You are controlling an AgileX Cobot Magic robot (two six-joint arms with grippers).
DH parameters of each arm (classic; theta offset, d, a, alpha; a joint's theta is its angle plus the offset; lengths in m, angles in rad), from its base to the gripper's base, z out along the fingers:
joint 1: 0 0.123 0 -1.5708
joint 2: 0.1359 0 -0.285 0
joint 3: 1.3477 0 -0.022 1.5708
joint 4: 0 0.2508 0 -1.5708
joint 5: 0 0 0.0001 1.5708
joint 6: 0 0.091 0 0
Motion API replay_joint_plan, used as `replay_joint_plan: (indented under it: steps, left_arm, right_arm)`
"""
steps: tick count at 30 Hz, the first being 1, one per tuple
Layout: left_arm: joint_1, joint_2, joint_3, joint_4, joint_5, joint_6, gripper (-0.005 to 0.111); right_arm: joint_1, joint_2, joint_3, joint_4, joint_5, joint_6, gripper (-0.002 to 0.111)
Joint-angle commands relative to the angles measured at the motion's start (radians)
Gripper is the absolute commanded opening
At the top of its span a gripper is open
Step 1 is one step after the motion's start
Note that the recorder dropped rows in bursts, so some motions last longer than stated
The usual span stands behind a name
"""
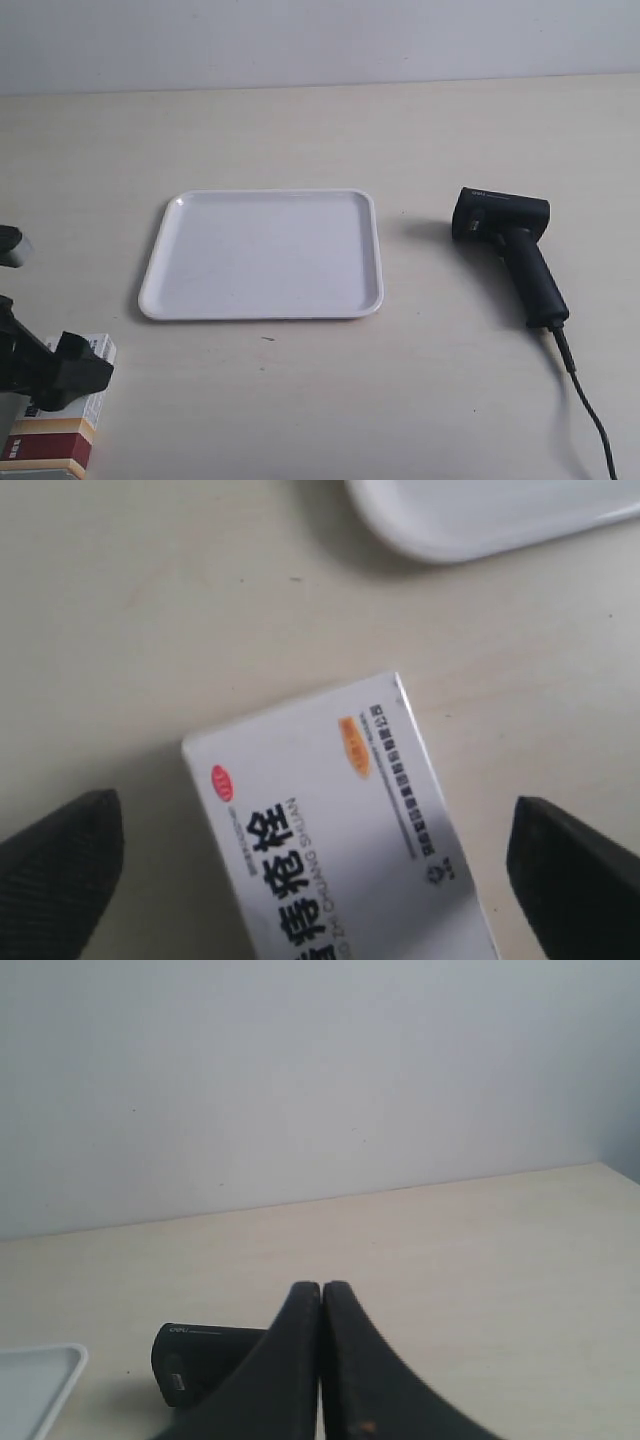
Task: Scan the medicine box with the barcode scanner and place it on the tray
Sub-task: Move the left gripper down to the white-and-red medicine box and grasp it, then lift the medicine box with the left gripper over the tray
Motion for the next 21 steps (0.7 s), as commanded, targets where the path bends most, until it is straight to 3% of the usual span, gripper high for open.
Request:
replay_joint_plan:
  steps: [1,8,10,12,14,17,21]
  left_arm:
    - [-0.008,0.051,0.002,-0.090,-0.021,0.116,0.105]
    - [-0.008,0.119,0.002,-0.240,-0.021,0.254,0.104]
    - [-0.008,0.125,-0.002,-0.259,-0.018,0.254,0.098]
    - [-0.008,0.125,-0.012,-0.259,-0.008,0.254,0.085]
    - [-0.008,0.125,-0.017,-0.259,-0.008,0.254,0.058]
    - [-0.008,0.125,-0.032,-0.259,-0.001,0.254,0.002]
    - [-0.008,0.091,-0.100,-0.254,0.144,0.250,0.002]
  right_arm:
    - [0.001,-0.007,0.004,-0.006,-0.016,-0.002,0.000]
    - [0.001,-0.007,0.004,-0.006,-0.022,-0.002,0.000]
    - [0.001,-0.007,0.004,-0.006,-0.022,-0.002,0.000]
    - [0.001,-0.007,0.004,-0.006,-0.022,-0.002,0.000]
    - [0.001,-0.007,0.004,-0.006,-0.022,-0.002,0.000]
    - [0.001,-0.007,0.004,-0.004,-0.022,-0.002,0.000]
    - [0.001,-0.007,0.004,0.047,-0.030,0.003,0.000]
